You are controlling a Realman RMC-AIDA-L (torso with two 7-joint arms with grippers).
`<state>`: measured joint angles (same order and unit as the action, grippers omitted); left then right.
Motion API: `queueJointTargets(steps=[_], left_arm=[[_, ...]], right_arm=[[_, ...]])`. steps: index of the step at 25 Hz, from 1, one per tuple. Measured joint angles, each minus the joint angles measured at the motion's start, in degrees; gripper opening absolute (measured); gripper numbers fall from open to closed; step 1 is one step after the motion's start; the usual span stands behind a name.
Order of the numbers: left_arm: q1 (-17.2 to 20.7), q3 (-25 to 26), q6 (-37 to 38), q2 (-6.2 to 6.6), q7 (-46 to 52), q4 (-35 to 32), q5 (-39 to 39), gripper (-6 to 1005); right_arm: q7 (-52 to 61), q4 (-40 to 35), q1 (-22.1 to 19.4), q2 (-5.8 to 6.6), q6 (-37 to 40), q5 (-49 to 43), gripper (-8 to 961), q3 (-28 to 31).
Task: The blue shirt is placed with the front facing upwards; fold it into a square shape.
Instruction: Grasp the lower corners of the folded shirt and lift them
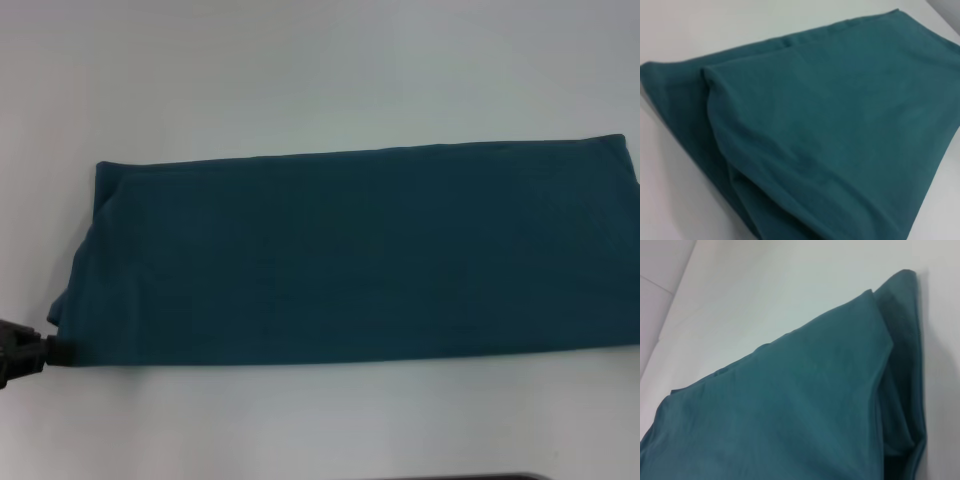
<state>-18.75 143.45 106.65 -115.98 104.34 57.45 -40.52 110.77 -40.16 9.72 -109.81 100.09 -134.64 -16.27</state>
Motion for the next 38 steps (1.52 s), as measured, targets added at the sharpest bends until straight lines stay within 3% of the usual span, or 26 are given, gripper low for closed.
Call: queueJointTargets(steps=[38], left_arm=[[0.82,-0.01,1.8,-0.23,-0.25,-0.34,2.02,87]], right_arm=[[0.13,0.0,-0.19,0.04,0.98,-0.19,12,0.51]])
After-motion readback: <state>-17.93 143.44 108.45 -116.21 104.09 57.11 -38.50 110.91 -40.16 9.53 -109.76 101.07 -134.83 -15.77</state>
